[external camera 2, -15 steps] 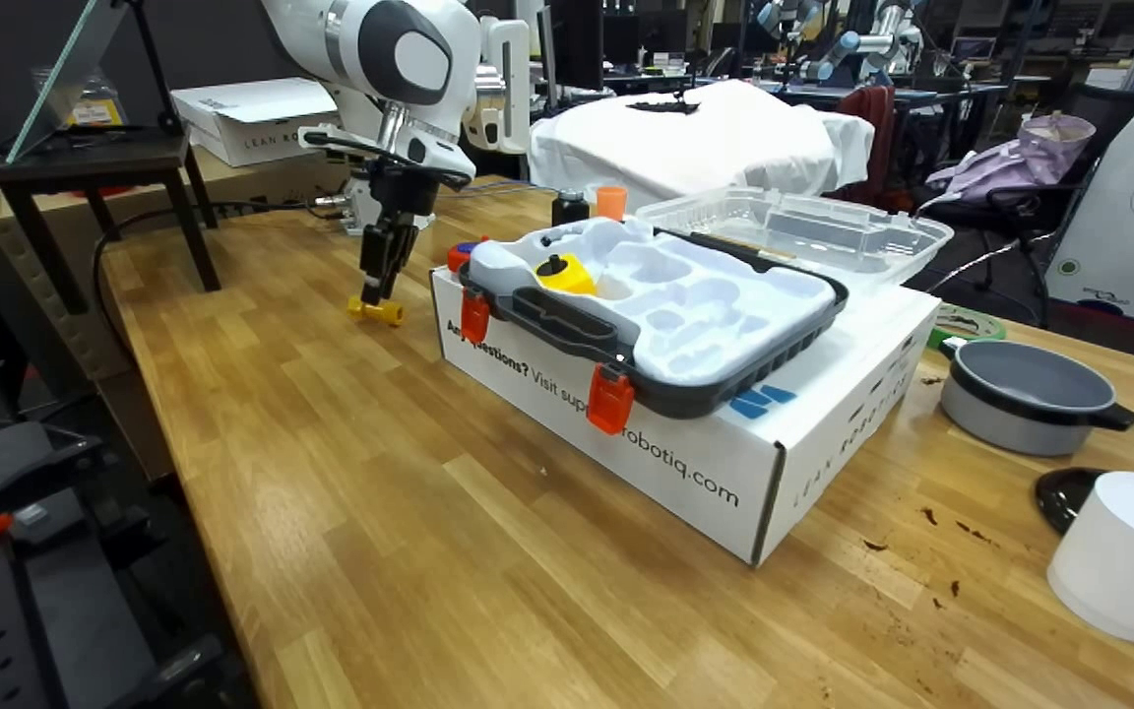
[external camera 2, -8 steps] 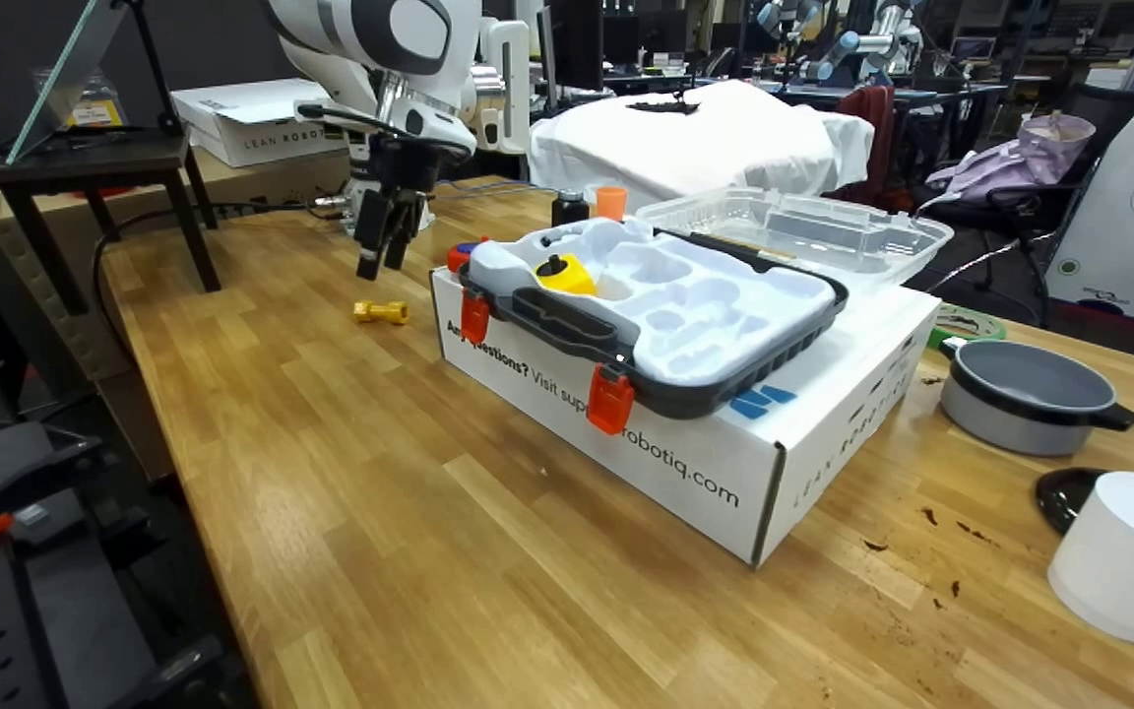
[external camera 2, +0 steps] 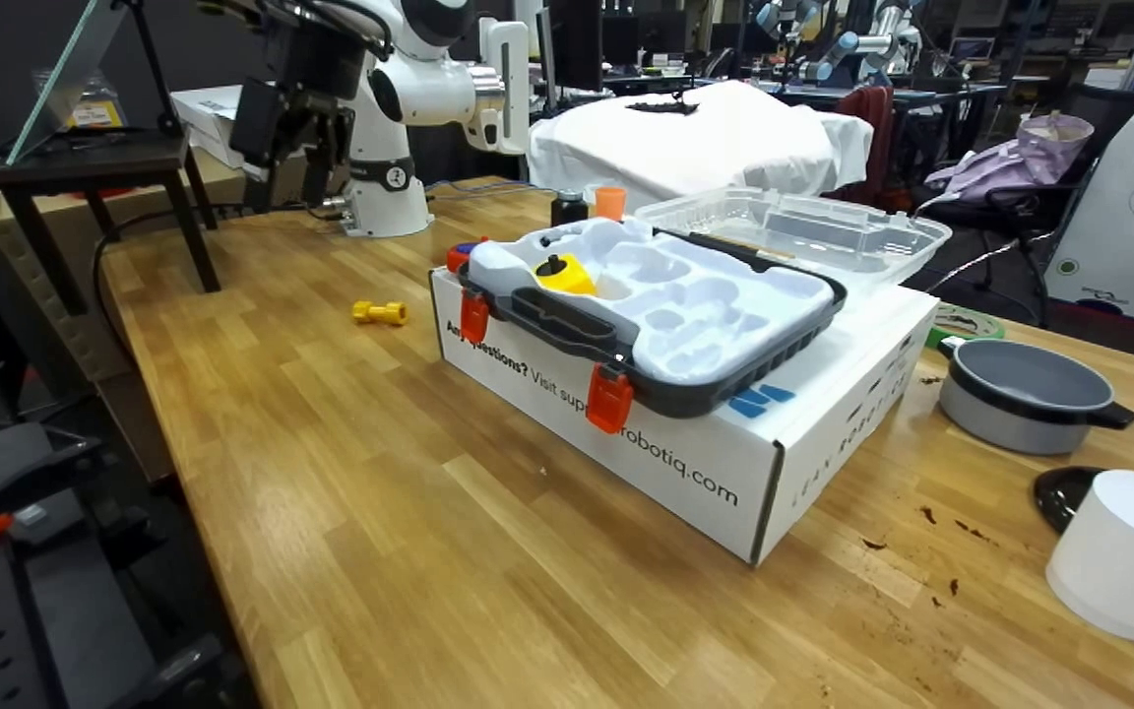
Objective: Remove the object from the tool box and put it on the table
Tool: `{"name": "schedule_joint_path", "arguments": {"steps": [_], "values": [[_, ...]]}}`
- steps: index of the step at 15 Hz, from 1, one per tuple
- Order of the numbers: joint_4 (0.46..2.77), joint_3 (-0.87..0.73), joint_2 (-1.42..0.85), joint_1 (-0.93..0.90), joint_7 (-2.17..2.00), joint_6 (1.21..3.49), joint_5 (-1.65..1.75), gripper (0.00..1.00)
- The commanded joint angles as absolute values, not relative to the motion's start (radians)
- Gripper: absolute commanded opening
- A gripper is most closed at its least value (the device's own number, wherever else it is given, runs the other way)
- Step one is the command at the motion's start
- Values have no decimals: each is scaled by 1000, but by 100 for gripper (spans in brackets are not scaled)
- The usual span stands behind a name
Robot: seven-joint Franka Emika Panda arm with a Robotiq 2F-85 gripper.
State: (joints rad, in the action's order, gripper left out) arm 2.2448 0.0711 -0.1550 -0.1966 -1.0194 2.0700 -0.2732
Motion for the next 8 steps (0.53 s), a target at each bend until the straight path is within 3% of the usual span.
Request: {"name": "schedule_joint_path", "arguments": {"steps": [1,8], "values": [[2279,86,-115,-175,-1016,2069,-274,100],[2300,89,-109,-176,-1013,2081,-279,100]]}}
